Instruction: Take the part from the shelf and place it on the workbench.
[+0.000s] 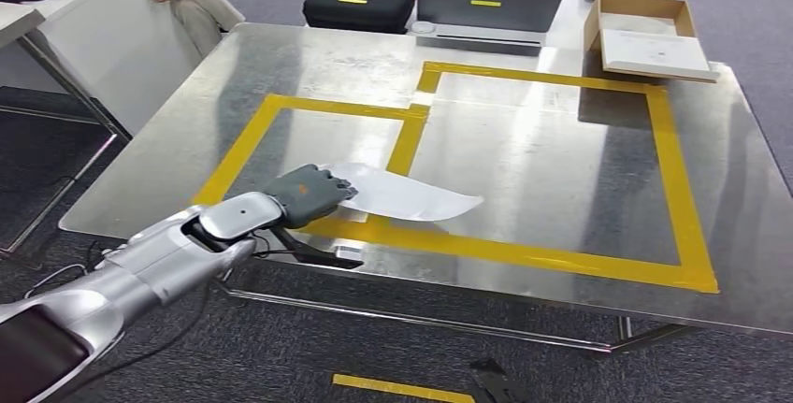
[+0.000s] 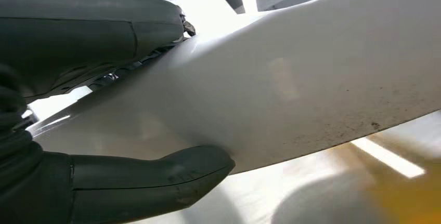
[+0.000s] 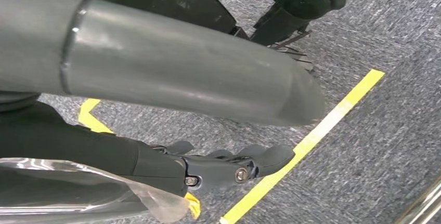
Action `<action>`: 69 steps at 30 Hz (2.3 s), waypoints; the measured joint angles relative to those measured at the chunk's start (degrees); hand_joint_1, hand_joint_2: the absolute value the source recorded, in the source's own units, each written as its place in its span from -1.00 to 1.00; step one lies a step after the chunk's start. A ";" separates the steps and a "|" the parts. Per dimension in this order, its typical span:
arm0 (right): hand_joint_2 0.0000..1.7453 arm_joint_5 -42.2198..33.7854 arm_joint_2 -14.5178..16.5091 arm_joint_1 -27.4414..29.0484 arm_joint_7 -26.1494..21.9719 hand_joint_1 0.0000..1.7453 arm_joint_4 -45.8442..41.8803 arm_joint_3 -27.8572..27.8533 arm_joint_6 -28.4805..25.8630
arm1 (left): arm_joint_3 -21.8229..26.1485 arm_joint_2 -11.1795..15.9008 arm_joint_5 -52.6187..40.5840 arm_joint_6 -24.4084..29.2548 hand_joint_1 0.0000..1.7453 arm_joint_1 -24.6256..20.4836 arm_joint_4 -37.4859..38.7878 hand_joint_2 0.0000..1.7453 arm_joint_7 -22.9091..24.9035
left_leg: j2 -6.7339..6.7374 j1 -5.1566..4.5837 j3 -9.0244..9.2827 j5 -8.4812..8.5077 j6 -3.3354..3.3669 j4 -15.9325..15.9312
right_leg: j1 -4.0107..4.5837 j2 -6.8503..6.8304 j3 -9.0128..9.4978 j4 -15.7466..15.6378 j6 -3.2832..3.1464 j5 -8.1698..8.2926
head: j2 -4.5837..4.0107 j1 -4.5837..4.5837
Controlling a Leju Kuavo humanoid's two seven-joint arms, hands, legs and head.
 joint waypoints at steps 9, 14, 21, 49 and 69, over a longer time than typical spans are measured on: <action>-1.00 -0.17 -0.02 0.45 -0.60 -1.00 0.00 -1.03 -0.80 | 0.96 8.62 0.77 0.37 1.00 1.16 -2.45 1.00 0.04 | 0.01 0.02 0.00 0.02 -0.03 -0.06 | 0.02 0.00 -0.04 0.04 -0.07 -0.05 | 0.00 0.01; -1.00 -0.17 -0.02 0.47 -0.61 -1.00 0.00 -1.68 -1.04 | 1.62 10.84 0.42 1.43 -0.50 1.54 -3.57 1.00 0.05 | -0.01 0.01 0.00 0.02 -0.03 -0.06 | 0.01 -0.05 -0.04 0.04 -0.07 -0.05 | 0.01 0.00; -1.00 -0.04 -0.02 0.46 -0.70 -1.00 0.00 -2.35 -1.44 | 2.55 10.43 -4.99 10.84 -1.00 3.11 -4.57 -0.50 3.26 | -0.01 -0.02 0.00 0.02 -0.03 -0.05 | -0.03 -0.03 -0.03 0.03 -0.07 -0.04 | 0.00 0.02; -1.00 -1.75 0.91 2.46 -2.20 -1.00 0.08 -7.37 -3.96 | 17.98 3.76 20.20 30.58 -1.00 25.03 -47.99 -1.00 -4.10 | 0.11 1.25 0.08 0.83 -2.10 -0.18 | -2.23 0.66 -3.84 3.10 2.16 1.72 | 0.02 0.41; -1.00 -1.94 1.06 2.93 -3.24 -1.00 0.11 -10.38 -5.21 | 31.71 -7.62 49.96 32.03 -1.00 47.35 -64.47 -1.00 -25.67 | 0.48 -1.78 3.19 -0.44 3.17 -2.67 | 0.06 0.28 -11.26 11.89 0.70 -3.04 | 0.01 0.15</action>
